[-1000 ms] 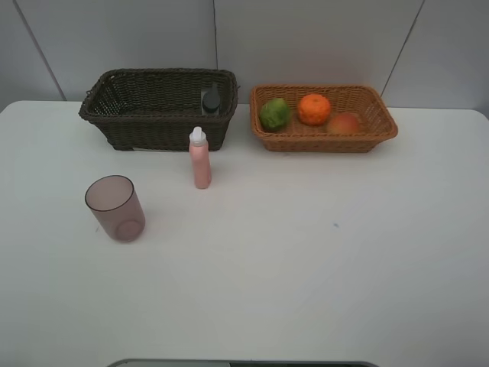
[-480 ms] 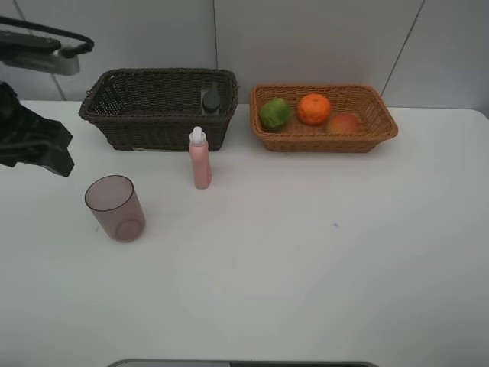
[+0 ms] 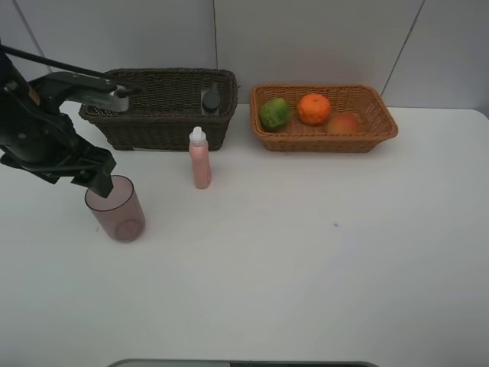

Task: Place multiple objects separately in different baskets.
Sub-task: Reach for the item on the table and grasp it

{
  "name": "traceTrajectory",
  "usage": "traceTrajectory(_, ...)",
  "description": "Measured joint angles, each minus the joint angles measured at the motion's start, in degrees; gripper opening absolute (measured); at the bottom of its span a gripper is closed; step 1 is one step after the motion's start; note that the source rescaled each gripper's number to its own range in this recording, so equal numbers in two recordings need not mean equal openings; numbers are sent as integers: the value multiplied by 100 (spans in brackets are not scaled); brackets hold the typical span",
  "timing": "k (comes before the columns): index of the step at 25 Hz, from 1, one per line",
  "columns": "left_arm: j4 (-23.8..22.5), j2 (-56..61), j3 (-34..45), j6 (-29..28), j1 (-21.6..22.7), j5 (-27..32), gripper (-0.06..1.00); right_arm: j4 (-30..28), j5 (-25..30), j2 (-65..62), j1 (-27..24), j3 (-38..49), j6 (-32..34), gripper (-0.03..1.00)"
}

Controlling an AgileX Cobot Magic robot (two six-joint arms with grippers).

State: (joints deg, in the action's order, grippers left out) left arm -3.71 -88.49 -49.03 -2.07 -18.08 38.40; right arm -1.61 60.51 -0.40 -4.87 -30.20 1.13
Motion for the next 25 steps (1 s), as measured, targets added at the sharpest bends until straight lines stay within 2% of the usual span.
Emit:
traceTrajectory(10, 44, -391, 114, -2, 0, -266, 100, 0, 0, 0, 0, 0, 0, 100)
traceTrajectory(25, 57, -1112, 178, -2, 0, -1008, 100, -6, 0, 0, 0, 0, 0, 100)
